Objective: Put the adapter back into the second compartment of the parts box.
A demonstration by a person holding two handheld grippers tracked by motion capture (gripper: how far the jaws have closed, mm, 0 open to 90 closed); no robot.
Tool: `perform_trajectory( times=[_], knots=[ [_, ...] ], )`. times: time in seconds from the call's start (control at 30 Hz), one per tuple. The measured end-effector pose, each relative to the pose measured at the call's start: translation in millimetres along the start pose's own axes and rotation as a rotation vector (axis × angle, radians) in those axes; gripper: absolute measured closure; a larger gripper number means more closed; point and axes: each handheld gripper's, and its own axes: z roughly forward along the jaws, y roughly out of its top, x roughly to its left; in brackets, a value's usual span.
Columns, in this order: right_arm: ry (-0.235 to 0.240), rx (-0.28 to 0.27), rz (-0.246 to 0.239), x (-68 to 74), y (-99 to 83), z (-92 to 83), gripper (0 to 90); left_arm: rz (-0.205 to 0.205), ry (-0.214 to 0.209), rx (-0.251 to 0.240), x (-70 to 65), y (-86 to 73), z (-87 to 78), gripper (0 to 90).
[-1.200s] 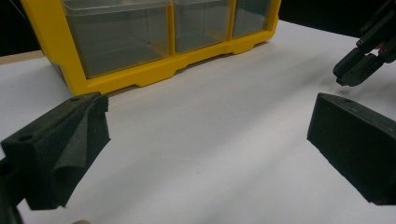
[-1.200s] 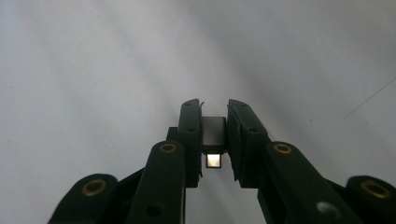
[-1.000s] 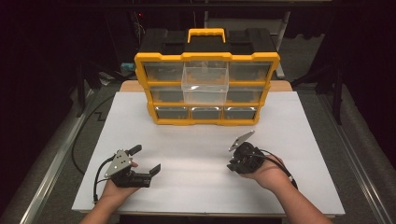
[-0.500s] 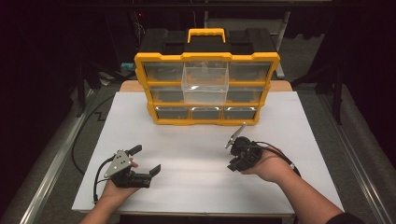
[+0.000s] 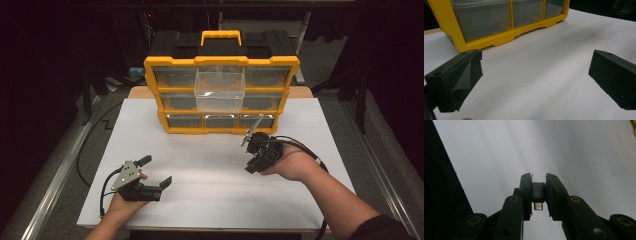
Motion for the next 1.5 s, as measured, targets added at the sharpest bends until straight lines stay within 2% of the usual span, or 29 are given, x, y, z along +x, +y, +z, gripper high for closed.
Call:
perform_trajectory(
  times=[0.17,0.87,1.13,1.23,1.5],
  knots=[
    [0.003,0.016,-0.001,-3.2,5.3,-12.9,77.6,-0.001,0.0,0.0,0.3,-0.1,0.1,0.1],
    [0.001,0.0,0.027,-13.7,24.6,-74.0,77.5,-0.008,-0.002,-0.006,2.1,-0.1,0.5,0.1],
    [-0.014,0.002,0.021,-13.3,33.9,-92.8,77.5,-0.014,-0.002,-0.006,3.0,-0.2,0.4,0.1],
    [-0.021,0.021,0.025,-12.6,37.4,-99.0,77.5,-0.017,-0.001,-0.01,3.7,-0.1,0.6,0.1],
    [-0.037,-0.003,0.025,-10.6,47.0,-121.3,77.5,-0.013,-0.009,-0.005,3.3,-0.5,0.7,0.1]
  ],
)
